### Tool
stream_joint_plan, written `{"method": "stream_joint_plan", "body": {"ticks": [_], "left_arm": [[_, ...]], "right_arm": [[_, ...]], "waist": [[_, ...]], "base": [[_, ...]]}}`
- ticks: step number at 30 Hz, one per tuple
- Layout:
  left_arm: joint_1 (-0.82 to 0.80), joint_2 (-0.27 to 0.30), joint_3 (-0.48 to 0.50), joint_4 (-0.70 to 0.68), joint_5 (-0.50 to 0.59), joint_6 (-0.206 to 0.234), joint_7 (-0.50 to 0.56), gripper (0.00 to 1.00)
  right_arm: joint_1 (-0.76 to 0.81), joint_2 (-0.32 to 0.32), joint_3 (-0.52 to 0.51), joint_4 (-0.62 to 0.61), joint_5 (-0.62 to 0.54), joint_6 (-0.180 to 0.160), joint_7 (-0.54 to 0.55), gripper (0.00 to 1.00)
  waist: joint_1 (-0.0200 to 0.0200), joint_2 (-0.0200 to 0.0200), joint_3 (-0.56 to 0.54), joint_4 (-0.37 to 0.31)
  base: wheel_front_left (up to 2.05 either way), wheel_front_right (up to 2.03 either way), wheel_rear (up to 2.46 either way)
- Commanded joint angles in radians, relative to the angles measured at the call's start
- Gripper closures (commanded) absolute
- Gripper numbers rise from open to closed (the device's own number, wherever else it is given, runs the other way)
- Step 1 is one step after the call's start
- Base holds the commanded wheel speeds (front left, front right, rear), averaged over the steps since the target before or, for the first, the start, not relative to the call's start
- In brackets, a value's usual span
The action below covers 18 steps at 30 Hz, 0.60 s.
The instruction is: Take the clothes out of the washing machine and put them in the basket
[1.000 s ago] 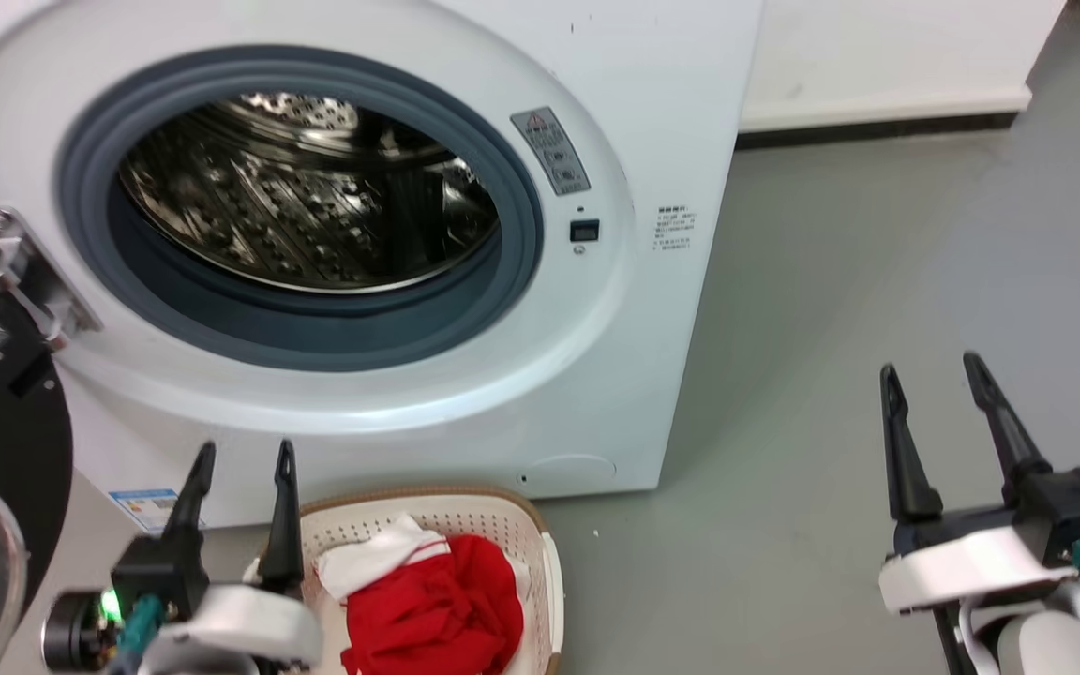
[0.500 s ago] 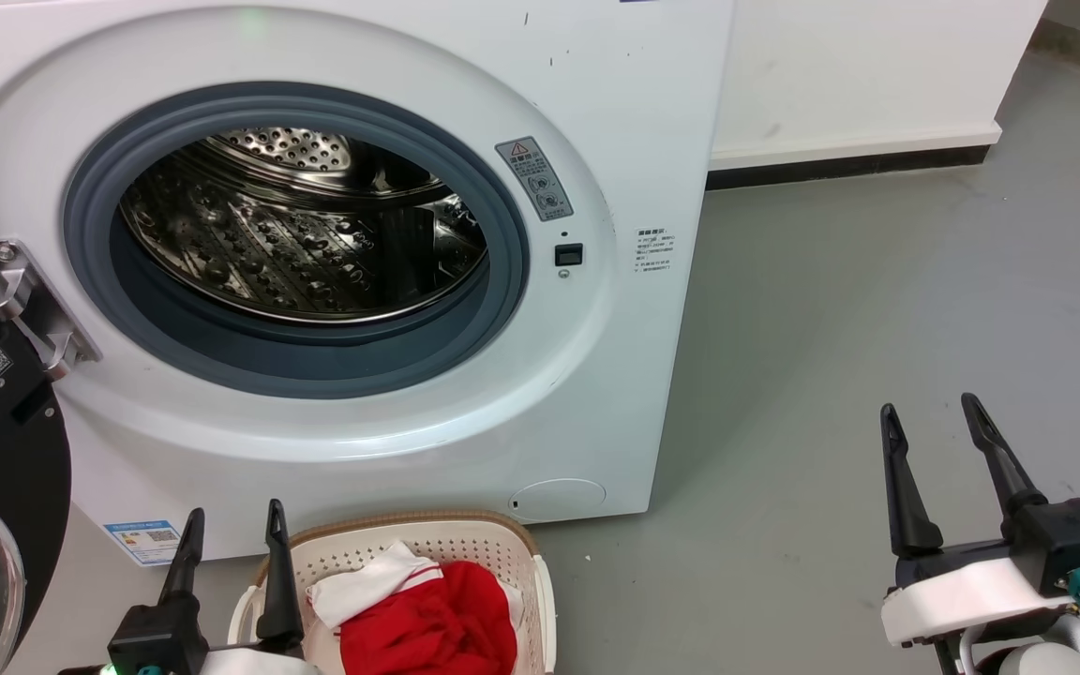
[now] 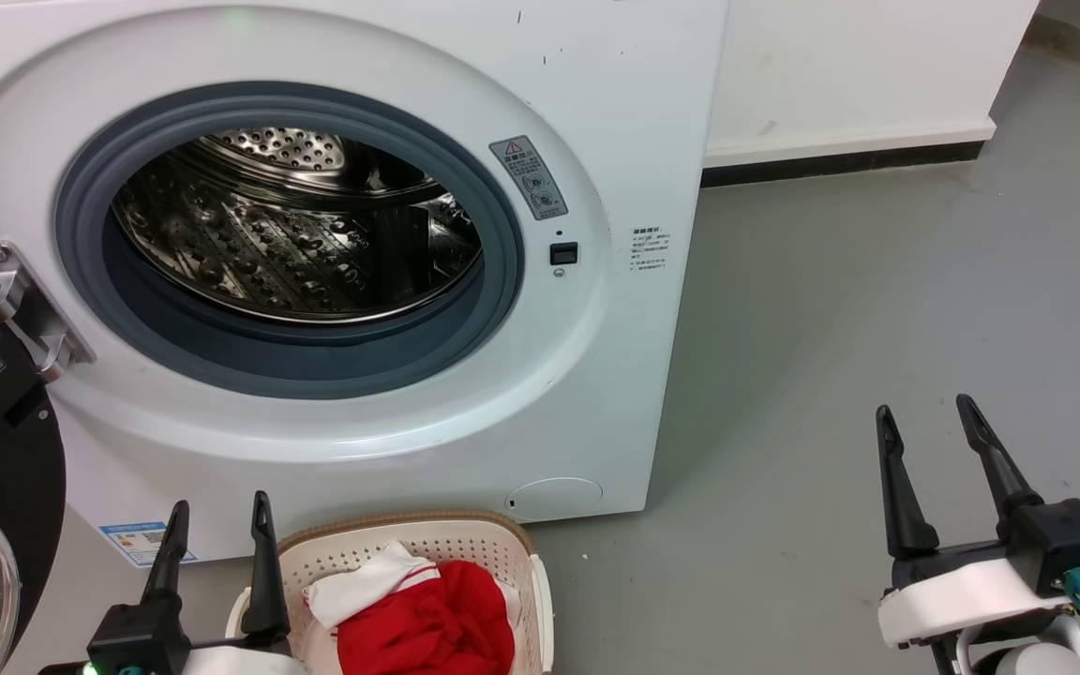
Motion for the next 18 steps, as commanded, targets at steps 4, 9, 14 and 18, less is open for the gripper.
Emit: {"method": "stream_joint_plan", "body": {"ticks": [4,9,14,18], "left_arm": [[0.000,-0.004,0.011,-0.006,0.007,-0.009,-0.002,0.00],[-0.003,-0.009,0.018,-0.005,0.000,-0.017,-0.002,0.00],[0.001,-0.013,0.020,0.023,-0.005,-0.020,0.005,1.00],[-0.009,-0.015,0.028,0.052,-0.052,-0.024,0.026,1.00]], "right_arm": [[0.003,0.001,-0.001,-0.001,0.009,-0.001,-0.002,0.00],[-0.001,0.001,0.000,0.000,0.008,-0.001,-0.002,0.00],[0.006,0.000,0.000,0.022,0.003,0.000,0.002,1.00],[0.013,0.001,-0.002,0.040,0.058,0.000,0.017,1.00]], "waist": [[0.0000,0.0000,0.003,0.002],[0.0000,0.0000,0.005,0.004],[0.0001,0.0000,0.006,0.005],[0.0001,0.0000,0.006,0.007]], "base": [[0.00,0.00,0.00],[0.00,0.00,0.00],[0.00,0.00,0.00],[0.00,0.00,0.00]]}}
